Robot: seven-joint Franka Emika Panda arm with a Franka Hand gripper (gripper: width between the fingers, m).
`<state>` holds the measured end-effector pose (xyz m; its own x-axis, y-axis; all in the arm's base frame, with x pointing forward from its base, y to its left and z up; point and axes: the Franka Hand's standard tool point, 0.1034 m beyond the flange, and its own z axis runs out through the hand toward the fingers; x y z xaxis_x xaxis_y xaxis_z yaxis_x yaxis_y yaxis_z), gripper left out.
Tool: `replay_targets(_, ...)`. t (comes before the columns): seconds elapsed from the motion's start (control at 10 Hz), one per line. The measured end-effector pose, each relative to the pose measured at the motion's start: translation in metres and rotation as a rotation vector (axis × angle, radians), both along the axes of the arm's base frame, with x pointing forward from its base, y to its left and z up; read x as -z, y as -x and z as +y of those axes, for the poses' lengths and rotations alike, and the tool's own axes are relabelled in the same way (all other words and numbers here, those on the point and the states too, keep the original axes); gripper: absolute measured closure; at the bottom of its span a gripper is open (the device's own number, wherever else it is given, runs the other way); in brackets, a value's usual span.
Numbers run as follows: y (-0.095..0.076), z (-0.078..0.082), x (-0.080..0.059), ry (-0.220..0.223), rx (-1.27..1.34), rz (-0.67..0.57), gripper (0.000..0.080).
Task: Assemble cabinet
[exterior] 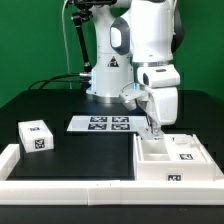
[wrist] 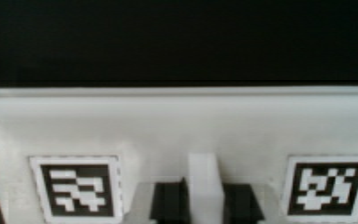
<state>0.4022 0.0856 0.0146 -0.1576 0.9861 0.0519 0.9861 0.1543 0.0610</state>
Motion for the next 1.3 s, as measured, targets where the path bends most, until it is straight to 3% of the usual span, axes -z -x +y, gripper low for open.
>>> replay_targets(0.4,-0.009,-0.012,-0.038,0.059,0.039,0.012,0.0729)
replay_targets(0.6,-0.015,-0.022,-0.047,0.068,0.062,0.006,0.0729)
replay_targets(0.7,-0.018,-0.029,-0.049,0.066,0.09,0.006,0.0729)
replay_targets(1.3,-0.016,-0.031,-0.046,0.072,0.116,0.025,0.0729)
